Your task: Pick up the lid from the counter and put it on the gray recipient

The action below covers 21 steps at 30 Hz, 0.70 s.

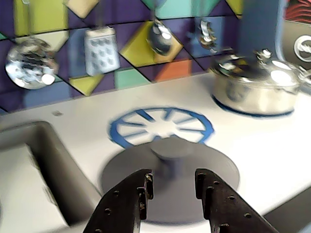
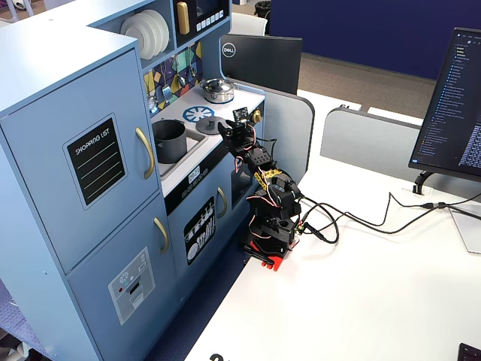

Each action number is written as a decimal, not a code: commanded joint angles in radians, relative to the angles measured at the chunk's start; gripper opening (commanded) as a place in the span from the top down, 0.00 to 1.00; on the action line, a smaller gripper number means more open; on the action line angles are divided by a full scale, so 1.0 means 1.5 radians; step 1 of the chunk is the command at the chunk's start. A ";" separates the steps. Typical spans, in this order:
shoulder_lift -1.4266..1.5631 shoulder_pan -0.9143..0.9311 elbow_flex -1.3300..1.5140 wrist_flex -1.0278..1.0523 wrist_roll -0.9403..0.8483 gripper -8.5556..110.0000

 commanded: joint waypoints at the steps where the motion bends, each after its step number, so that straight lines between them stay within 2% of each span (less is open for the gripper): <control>1: -0.029 0.029 -0.022 -0.024 0.009 0.93; 4: -0.048 0.039 -0.032 -0.021 0.021 0.92; 10: -0.084 0.042 -0.059 -0.016 0.081 0.67; 12: -0.103 0.041 -0.071 -0.022 0.087 0.62; 21: -0.221 0.034 -0.122 -0.124 0.049 0.62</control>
